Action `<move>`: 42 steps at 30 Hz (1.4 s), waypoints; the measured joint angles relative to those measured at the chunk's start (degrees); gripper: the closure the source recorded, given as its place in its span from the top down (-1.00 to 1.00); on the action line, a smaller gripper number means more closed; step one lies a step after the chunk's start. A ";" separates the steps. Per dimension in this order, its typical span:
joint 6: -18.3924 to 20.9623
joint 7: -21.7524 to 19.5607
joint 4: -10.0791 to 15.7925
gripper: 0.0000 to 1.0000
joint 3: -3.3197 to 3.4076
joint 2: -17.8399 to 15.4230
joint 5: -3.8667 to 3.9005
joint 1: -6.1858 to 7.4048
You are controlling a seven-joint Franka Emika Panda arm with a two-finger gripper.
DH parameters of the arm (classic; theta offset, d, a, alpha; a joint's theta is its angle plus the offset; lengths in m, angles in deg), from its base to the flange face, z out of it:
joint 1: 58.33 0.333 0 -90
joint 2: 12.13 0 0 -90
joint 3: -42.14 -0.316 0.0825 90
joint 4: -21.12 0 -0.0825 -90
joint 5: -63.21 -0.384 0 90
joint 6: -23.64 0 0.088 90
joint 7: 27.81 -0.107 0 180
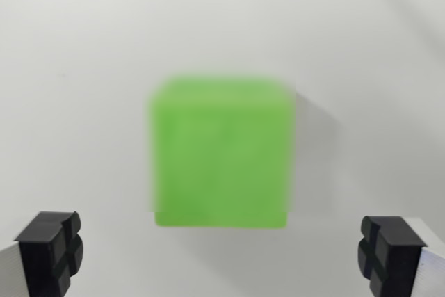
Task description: Stack cube
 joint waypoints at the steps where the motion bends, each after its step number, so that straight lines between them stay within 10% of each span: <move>1: -0.40 0.00 -0.09 1.00 0.00 0.54 0.00 0.00; 27: -5.88 0.01 -2.44 1.00 -0.04 8.27 0.00 -0.02; 28: -5.90 0.01 -2.47 -1.00 -0.04 8.32 0.00 -0.02; 42: -5.93 0.02 -2.57 -1.00 -0.05 8.38 0.00 -0.03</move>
